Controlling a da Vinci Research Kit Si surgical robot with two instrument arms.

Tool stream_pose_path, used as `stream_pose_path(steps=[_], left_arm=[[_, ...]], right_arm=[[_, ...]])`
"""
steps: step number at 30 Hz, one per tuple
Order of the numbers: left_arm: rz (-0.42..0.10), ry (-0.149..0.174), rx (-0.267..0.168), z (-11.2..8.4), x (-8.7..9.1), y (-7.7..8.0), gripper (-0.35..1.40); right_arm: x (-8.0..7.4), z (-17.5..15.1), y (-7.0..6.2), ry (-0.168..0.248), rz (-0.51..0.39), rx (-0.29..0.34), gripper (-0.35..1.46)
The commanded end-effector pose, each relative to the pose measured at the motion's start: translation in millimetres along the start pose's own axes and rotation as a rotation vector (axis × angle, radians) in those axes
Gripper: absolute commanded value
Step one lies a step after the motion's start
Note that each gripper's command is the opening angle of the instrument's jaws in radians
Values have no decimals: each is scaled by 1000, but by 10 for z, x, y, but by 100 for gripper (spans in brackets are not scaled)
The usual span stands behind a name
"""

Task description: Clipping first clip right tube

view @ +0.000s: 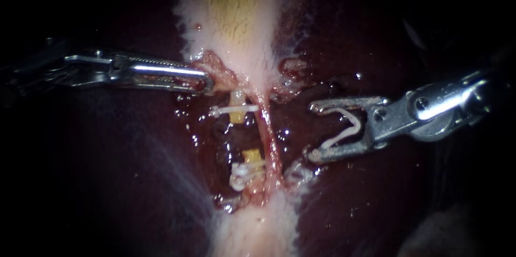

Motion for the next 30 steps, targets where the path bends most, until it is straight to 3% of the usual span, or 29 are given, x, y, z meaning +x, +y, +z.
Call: stream_pose_path(steps=[1, 8, 19, 23, 30], left_arm=[[0, -1, -2, -2, 1, 1, -35], [-13, 2, 2, -30, 20, 16, -35], [-11, 57, -6, -94, 69, 68, -35], [-8, 61, -4, -98, 71, 78, -35], [-5, 62, -1, -95, 66, 76, -35]], right_arm=[[0, 0, 0, 0, 0, -1, 48], [0, 0, 0, 0, 1, -1, 48], [1, 0, -1, 0, 0, 0, 48], [2, 2, -1, 0, 1, -1, 48], [10, 20, 0, -1, 40, -11, 48]])
